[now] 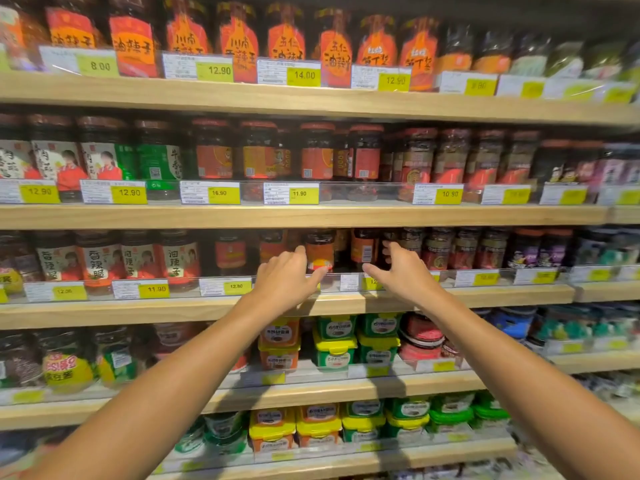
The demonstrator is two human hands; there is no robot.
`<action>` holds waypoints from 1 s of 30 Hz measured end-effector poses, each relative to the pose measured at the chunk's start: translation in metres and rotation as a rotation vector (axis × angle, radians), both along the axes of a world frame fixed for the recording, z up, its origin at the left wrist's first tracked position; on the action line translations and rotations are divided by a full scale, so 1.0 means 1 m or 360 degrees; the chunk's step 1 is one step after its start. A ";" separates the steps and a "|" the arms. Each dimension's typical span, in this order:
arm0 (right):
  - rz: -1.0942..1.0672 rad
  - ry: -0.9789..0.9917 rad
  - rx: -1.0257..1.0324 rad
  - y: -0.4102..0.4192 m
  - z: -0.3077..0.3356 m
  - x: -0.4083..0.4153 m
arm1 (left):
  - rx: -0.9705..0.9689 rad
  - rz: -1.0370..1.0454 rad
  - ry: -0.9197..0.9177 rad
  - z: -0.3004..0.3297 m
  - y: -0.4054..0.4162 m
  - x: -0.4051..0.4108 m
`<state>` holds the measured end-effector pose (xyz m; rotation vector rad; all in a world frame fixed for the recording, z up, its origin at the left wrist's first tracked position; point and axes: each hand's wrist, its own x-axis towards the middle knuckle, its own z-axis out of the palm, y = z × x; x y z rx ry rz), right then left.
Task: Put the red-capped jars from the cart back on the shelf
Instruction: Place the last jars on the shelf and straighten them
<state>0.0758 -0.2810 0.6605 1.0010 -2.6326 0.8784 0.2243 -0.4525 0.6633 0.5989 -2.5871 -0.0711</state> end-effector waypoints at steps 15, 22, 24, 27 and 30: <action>-0.0059 -0.0228 -0.0007 -0.034 -0.001 -0.040 | 0.0305 0.0144 -0.0069 0.007 -0.006 -0.042; 0.0035 -0.0185 -0.0023 -0.027 -0.005 -0.046 | 0.0354 0.0141 -0.0214 0.008 -0.012 -0.052; 0.0039 -0.0193 -0.0020 -0.027 -0.005 -0.045 | 0.0357 0.0133 -0.0245 0.009 -0.012 -0.053; 0.0014 -0.0164 -0.0012 -0.027 -0.005 -0.039 | 0.0337 0.0134 -0.0265 0.008 -0.011 -0.054; 0.0038 -0.0130 0.0012 -0.026 -0.005 -0.039 | 0.0305 0.0123 -0.0262 0.006 -0.011 -0.052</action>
